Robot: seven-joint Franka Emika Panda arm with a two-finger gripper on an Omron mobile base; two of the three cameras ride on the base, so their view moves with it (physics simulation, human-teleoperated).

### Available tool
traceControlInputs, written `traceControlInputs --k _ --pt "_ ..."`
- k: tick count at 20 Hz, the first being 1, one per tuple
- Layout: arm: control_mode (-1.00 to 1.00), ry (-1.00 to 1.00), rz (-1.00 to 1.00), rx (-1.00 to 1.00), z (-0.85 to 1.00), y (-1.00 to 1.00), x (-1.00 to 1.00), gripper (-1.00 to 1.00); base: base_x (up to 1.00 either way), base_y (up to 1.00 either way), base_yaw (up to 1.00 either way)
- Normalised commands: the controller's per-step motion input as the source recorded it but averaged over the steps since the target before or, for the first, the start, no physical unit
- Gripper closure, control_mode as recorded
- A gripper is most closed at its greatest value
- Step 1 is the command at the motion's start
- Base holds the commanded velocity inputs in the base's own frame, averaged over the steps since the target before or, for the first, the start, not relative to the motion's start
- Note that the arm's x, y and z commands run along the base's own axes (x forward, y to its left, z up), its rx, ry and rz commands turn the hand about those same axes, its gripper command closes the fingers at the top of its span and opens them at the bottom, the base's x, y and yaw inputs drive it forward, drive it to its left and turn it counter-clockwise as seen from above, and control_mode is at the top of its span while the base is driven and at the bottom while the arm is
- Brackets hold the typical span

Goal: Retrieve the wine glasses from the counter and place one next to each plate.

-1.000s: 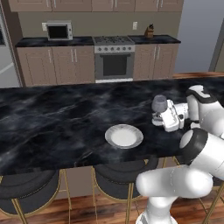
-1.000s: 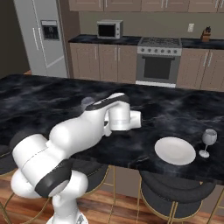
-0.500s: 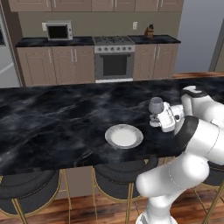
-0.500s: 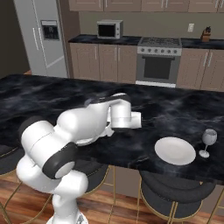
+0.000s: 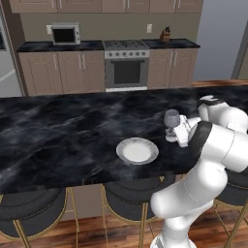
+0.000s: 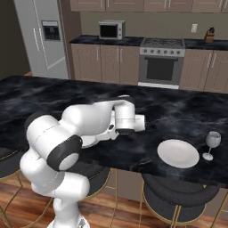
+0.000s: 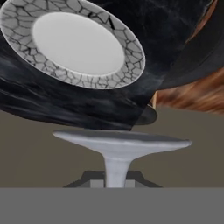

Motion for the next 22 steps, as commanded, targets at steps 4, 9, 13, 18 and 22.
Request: traceControlInputs --k 4,9,13,18,22 --pt "-1.00 0.00 0.00 -0.02 -0.23 0.00 0.01 1.00 0.00 0.00 0.00" --pt "-1.00 0.03 0.00 -0.03 -0.28 0.00 0.08 1.00 0.00 0.00 0.00" --pt "-1.00 0.07 0.00 -0.02 -0.32 -0.01 0.26 1.00 0.00 0.00 0.00" --pt "-1.00 0.04 0.00 0.00 -0.27 -0.15 0.23 1.00 0.00 0.00 0.00" --pt "-1.00 0.02 0.00 0.00 -0.24 -0.16 0.16 1.00 0.00 0.00 0.00"
